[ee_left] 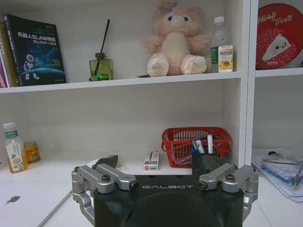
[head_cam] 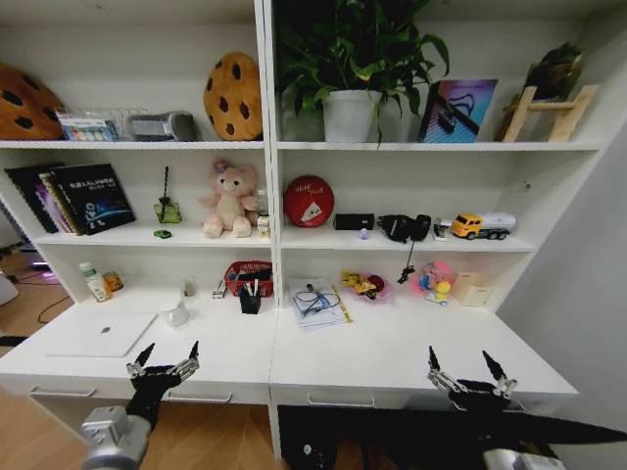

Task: Organize the objects on the table.

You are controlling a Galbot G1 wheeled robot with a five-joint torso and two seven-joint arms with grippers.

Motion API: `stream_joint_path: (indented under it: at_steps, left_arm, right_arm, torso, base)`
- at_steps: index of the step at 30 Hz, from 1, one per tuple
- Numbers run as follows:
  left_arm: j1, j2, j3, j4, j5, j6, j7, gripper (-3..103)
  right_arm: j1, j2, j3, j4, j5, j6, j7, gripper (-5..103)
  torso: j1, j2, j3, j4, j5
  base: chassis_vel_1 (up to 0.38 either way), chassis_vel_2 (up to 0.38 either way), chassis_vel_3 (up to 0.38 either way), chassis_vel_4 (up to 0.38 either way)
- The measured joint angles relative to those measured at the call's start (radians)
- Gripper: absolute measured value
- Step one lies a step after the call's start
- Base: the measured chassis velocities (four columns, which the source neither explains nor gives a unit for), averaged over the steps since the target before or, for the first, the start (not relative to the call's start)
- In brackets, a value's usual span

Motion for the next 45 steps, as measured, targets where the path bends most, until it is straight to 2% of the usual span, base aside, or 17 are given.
stream_joint_path:
  at_steps: [10,18,22,23,24,27,29,30,31,34,35,38,39,40,42,43,45]
  left_arm:
    - [0.000,0.000,0.000,0.000,0.000,0.000,0.000,100]
    - [0.000,0.000,0.000,0.000,0.000,0.000,0.000,100]
    - [0.000,0.000,0.000,0.000,0.000,0.000,0.000,100]
    - [0.000,0.000,0.000,0.000,0.000,0.000,0.000,100]
    - [0.000,0.000,0.000,0.000,0.000,0.000,0.000,100]
    - [0.000,0.000,0.000,0.000,0.000,0.000,0.000,100]
    - [0.000,0.000,0.000,0.000,0.000,0.000,0.000,100]
    - [0.000,0.000,0.000,0.000,0.000,0.000,0.000,100]
    - [0.000,0.000,0.000,0.000,0.000,0.000,0.000,100]
    - [0.000,0.000,0.000,0.000,0.000,0.000,0.000,100]
    - [0.000,0.000,0.000,0.000,0.000,0.000,0.000,100]
    - [0.000,0.000,0.000,0.000,0.000,0.000,0.000,100]
    - [0.000,0.000,0.000,0.000,0.000,0.000,0.000,100]
    - [0.000,0.000,0.000,0.000,0.000,0.000,0.000,100]
    - [0.000,0.000,0.000,0.000,0.000,0.000,0.000,100]
    - [0.000,0.000,0.000,0.000,0.000,0.000,0.000,100]
    - [0.000,0.000,0.000,0.000,0.000,0.000,-0.001,100]
  right_arm:
    - [0.001,-0.001,0.000,-0.002,0.001,0.000,0.000,100]
    - [0.001,-0.001,-0.001,-0.002,0.002,0.000,0.000,100]
    - [0.001,-0.001,-0.001,-0.003,0.002,0.000,0.000,100]
    - [0.002,-0.001,-0.001,-0.003,0.002,0.000,-0.001,100]
    - [0.002,-0.001,-0.001,-0.003,0.002,0.000,-0.001,100]
    - [0.002,-0.001,-0.001,-0.003,0.002,0.000,-0.001,100]
    - [0.002,-0.001,-0.001,-0.003,0.002,0.000,-0.001,100]
    - [0.002,-0.001,-0.001,-0.003,0.002,0.000,-0.001,100]
    - [0.002,-0.001,-0.001,-0.003,0.002,0.000,-0.001,100]
    - [0.002,-0.001,-0.001,-0.003,0.002,0.000,-0.001,100]
    - [0.002,-0.001,-0.001,-0.003,0.002,0.000,-0.001,100]
    - [0.002,-0.001,-0.001,-0.003,0.002,0.000,-0.001,100]
    - [0.002,-0.001,-0.001,-0.003,0.002,0.000,-0.001,100]
    - [0.002,-0.001,-0.001,-0.003,0.002,0.000,-0.001,100]
    - [0.002,-0.001,-0.001,-0.003,0.002,0.000,-0.001,100]
    - [0.002,-0.001,-0.001,-0.003,0.002,0.000,-0.001,100]
    - [0.002,-0.002,-0.001,-0.003,0.002,0.000,-0.001,100]
  torso:
    - [0.000,0.000,0.000,0.0001,0.0002]
    - [0.000,0.000,0.000,0.0000,0.0000]
    - [0.000,0.000,0.000,-0.0003,0.0003]
    - [0.000,0.000,0.000,0.0004,0.0000]
    - [0.000,0.000,0.000,-0.0001,-0.0007]
    - [0.000,0.000,0.000,-0.0001,0.0002]
    - [0.000,0.000,0.000,0.0003,-0.0001]
    - [0.000,0.000,0.000,-0.0003,-0.0009]
    - [0.000,0.000,0.000,0.0000,0.0002]
    - [0.000,0.000,0.000,0.0003,0.0003]
    - [0.000,0.000,0.000,-0.0002,-0.0014]
    - [0.000,0.000,0.000,-0.0002,0.0003]
    - [0.000,0.000,0.000,0.0005,0.0010]
    - [0.000,0.000,0.000,-0.0002,-0.0012]
    - [0.000,0.000,0.000,0.0000,-0.0010]
    - [0.000,0.000,0.000,-0.0002,0.0004]
    - [0.000,0.000,0.000,0.0002,-0.0002]
  base:
    - [0.069,0.073,-0.056,-0.049]
    - [0.189,0.202,-0.221,-0.187]
    - [0.246,0.260,-0.269,-0.253]
    - [0.291,0.281,-0.324,-0.269]
    - [0.290,0.334,-0.324,-0.269]
    - [0.308,0.340,-0.341,-0.326]
    - [0.361,0.346,-0.365,-0.347]
    - [0.361,0.397,-0.346,-0.347]
    - [0.355,0.397,-0.375,-0.359]
    - [0.367,0.374,-0.381,-0.358]
    - [0.373,0.370,-0.395,-0.360]
    - [0.364,0.352,-0.343,-0.362]
    - [0.352,0.349,-0.354,-0.322]
    - [0.352,0.356,-0.327,-0.322]
    - [0.336,0.356,-0.327,-0.346]
    - [0.348,0.370,-0.360,-0.346]
    - [0.353,0.349,-0.393,-0.334]
